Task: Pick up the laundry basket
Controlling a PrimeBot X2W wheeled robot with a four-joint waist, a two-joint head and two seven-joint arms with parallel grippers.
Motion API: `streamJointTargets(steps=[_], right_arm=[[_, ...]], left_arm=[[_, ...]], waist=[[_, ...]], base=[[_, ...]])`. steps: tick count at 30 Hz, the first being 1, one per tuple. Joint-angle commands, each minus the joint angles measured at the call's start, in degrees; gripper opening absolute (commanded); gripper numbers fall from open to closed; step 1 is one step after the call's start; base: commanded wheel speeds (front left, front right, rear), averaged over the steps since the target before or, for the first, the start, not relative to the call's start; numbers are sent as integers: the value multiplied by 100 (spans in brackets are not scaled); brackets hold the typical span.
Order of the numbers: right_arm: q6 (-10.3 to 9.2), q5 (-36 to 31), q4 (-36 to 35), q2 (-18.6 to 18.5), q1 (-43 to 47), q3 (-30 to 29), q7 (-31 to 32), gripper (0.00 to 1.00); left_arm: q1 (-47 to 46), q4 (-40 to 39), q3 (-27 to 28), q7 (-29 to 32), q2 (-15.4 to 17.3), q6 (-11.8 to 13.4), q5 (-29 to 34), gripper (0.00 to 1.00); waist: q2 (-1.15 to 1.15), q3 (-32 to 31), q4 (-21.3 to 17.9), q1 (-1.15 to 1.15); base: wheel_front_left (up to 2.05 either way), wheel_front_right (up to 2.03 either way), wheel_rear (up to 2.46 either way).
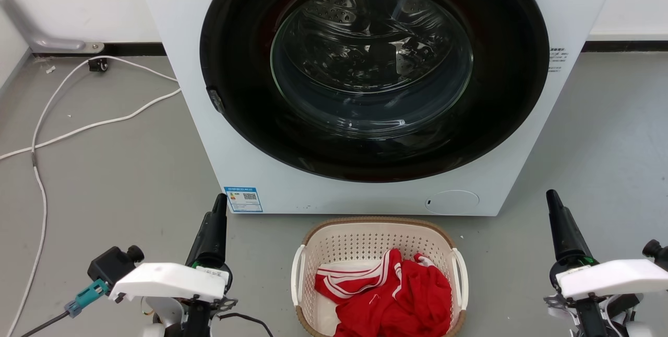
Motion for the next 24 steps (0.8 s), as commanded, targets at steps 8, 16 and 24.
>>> streamJointTargets(steps=[8, 16, 24], right_arm=[[1, -1285, -197, -14, -110, 98, -206, 100], [1, -2092, -185, 11, -88, 109, -266, 100], [1, -2902, -196, 38, -75, 75, -266, 100]], left_arm=[[-202, -140, -177, -206, 21, -29, 1113, 100], [-238, -96, -358, -354, 18, 7, 1985, 100], [-270, -28, -479, -492, 18, 81, 2735, 100]], waist=[[0, -8, 13, 0], [0, -14, 14, 0], [0, -18, 6, 0]], base=[[0, 0, 0], [0, 0, 0], [0, 0, 0]])
